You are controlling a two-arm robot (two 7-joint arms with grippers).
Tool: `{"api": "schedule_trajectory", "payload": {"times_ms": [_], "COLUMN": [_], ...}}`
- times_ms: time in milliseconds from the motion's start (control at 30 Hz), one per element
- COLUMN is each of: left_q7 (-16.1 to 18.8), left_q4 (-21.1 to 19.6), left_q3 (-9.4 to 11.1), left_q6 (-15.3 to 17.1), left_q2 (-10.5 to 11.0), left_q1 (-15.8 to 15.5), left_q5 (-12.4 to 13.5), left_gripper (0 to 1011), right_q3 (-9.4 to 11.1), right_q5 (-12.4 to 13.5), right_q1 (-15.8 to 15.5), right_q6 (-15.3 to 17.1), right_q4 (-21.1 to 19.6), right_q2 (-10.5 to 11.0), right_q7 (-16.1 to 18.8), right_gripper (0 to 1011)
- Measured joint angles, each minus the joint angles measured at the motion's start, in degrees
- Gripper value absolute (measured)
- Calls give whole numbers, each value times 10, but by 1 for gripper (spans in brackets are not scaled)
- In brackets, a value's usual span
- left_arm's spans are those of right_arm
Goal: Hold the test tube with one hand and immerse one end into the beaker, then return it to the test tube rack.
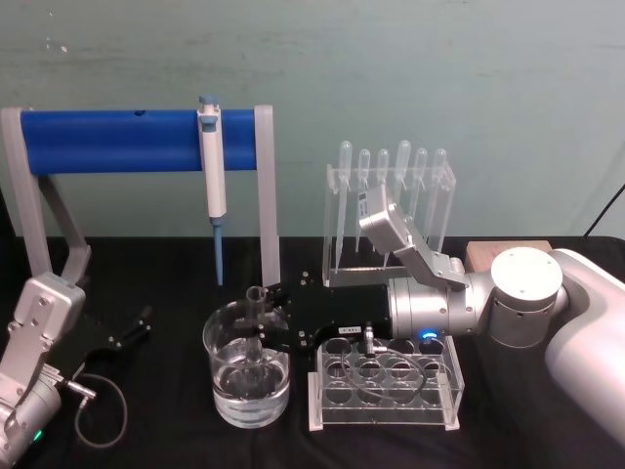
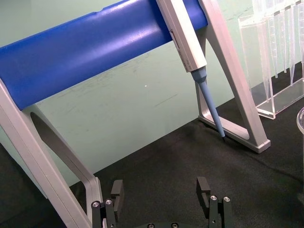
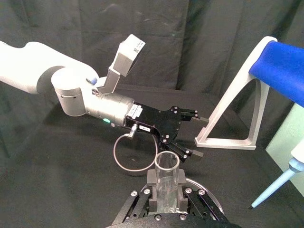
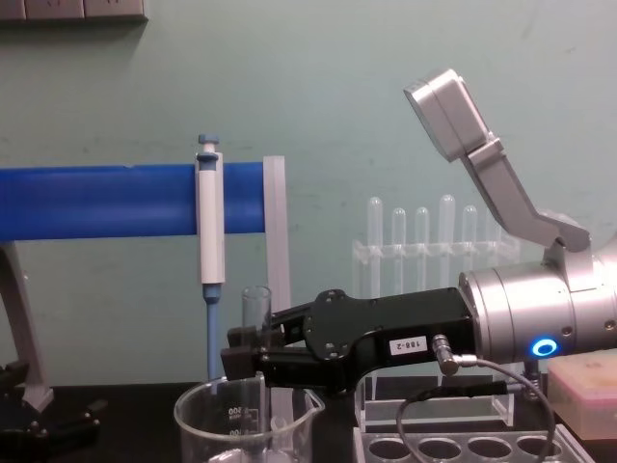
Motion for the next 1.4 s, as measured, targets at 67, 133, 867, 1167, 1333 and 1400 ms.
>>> {"api": "schedule_trajectory", "payload": {"times_ms": [67,133,867,1167,1333,1400], "left_q7": [0,0,0,0,0,0], "left_q4": [0,0,0,0,0,0], "left_q3": [0,0,0,0,0,0], "left_q6": [0,0,0,0,0,0], "left_q2": [0,0,0,0,0,0], "left_q1": [0,0,0,0,0,0], "left_q5": [0,0,0,0,0,0], "left_gripper": [1000,1000,1000,1000,1000,1000], "right_q3": [0,0,0,0,0,0], "right_q5": [0,0,0,0,0,0], "right_q1": [0,0,0,0,0,0], "right_q6": [0,0,0,0,0,0], "right_q4": [0,0,0,0,0,0], "right_q2": [0,0,0,0,0,0], "right_q7": [0,0,0,0,0,0], "right_gripper": [230,230,230,230,230,230]}}
